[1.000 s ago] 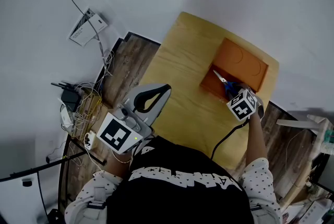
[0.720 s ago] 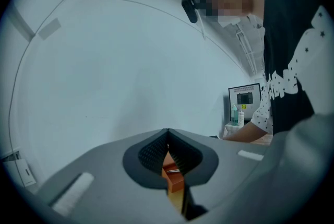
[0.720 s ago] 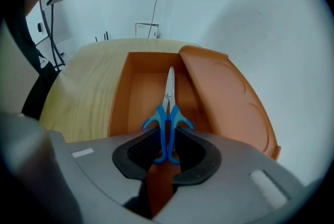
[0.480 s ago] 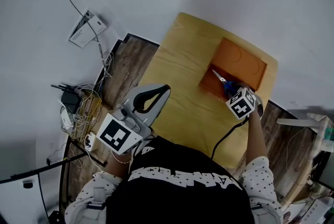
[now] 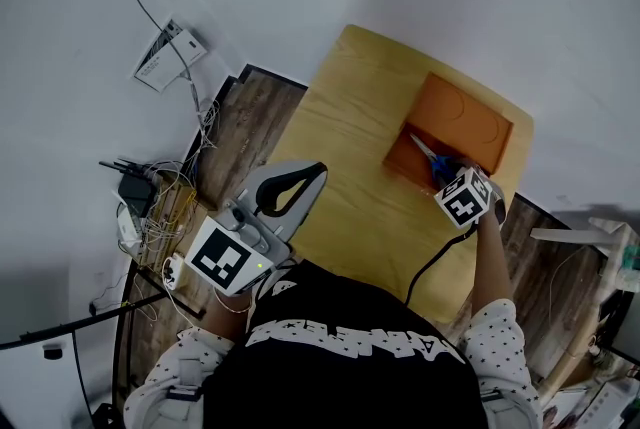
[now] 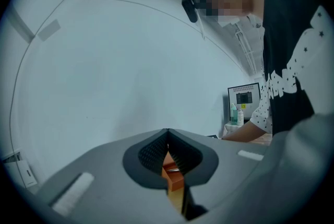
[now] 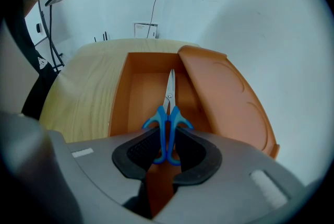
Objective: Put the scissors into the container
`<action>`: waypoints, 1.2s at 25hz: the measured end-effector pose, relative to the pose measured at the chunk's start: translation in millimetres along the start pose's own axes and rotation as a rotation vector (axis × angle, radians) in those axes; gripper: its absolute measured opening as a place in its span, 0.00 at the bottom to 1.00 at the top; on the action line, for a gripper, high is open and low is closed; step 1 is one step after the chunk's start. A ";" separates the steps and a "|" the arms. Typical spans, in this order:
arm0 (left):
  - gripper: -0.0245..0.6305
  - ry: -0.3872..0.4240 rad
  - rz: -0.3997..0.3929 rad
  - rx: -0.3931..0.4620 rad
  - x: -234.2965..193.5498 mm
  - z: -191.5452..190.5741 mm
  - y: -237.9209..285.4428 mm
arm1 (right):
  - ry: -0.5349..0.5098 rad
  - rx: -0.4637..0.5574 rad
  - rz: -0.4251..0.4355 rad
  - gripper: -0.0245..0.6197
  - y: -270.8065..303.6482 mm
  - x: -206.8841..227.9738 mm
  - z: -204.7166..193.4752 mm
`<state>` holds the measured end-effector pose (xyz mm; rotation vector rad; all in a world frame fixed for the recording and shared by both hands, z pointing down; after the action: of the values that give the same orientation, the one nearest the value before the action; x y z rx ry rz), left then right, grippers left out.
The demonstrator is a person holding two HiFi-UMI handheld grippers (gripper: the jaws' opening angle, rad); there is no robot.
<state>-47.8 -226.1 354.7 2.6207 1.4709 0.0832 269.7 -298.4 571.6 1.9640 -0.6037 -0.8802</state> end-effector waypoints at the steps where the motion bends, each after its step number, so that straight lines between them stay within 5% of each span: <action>1: 0.04 0.000 -0.001 0.000 0.0 0.1 -0.1 | 0.000 0.000 -0.001 0.20 0.0 0.0 0.2; 22: 0.04 0.004 -0.010 0.003 1.2 0.9 -1.4 | 0.022 0.026 -0.031 0.22 -1.5 0.0 0.0; 30: 0.04 0.018 -0.036 0.015 10.9 4.8 -3.0 | 0.151 0.171 -0.262 0.06 -51.5 1.1 -1.9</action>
<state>-44.1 -215.7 349.4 2.6109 1.5291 0.0926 275.7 -272.4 527.4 2.2777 -0.3480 -0.8490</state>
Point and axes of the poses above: the fingertips, and each gripper's own axes: y forward along the fingers, x to its right, z out of its top, the point moved 9 cm from there along -y, backward along the fingers, and after that the axes turned 9 degrees about -z, right-handed, at the moved point
